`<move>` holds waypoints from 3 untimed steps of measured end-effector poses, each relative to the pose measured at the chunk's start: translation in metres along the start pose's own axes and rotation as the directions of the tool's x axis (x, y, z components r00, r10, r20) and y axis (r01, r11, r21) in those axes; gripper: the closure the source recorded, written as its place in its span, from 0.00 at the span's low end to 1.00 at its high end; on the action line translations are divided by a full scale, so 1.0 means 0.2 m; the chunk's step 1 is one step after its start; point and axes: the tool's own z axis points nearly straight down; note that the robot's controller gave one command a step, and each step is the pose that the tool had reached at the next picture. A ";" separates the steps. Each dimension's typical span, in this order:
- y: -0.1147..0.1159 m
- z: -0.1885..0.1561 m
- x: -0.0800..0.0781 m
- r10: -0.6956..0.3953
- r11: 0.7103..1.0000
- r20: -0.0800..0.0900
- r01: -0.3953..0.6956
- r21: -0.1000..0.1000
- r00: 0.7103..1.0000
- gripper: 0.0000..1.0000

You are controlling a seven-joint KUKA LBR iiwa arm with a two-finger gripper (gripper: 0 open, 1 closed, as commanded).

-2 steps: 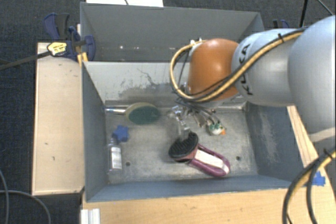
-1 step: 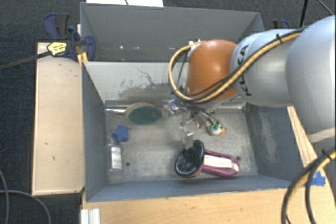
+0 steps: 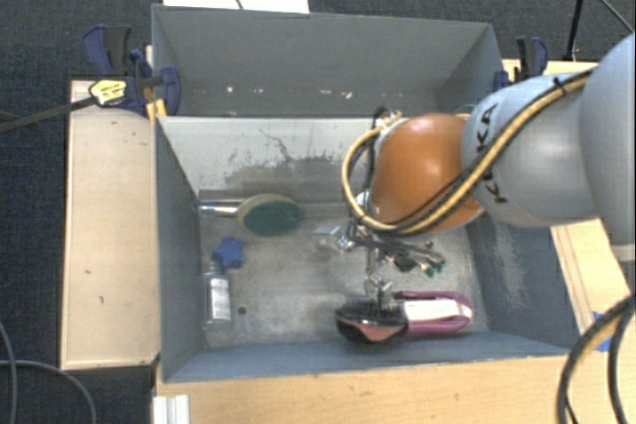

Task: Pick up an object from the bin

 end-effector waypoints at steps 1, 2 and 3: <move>0.12 -0.03 0.15 -0.157 0.987 0.034 0.156 0.025 0.987 0.00; 0.13 -0.03 0.17 -0.154 0.988 0.019 0.154 0.014 0.988 1.00; 0.11 -0.28 0.15 -0.099 0.995 -0.002 0.099 -0.001 0.995 1.00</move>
Offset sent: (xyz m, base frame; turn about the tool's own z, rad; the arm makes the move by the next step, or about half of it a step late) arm -0.0540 0.0019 -0.0020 -0.1609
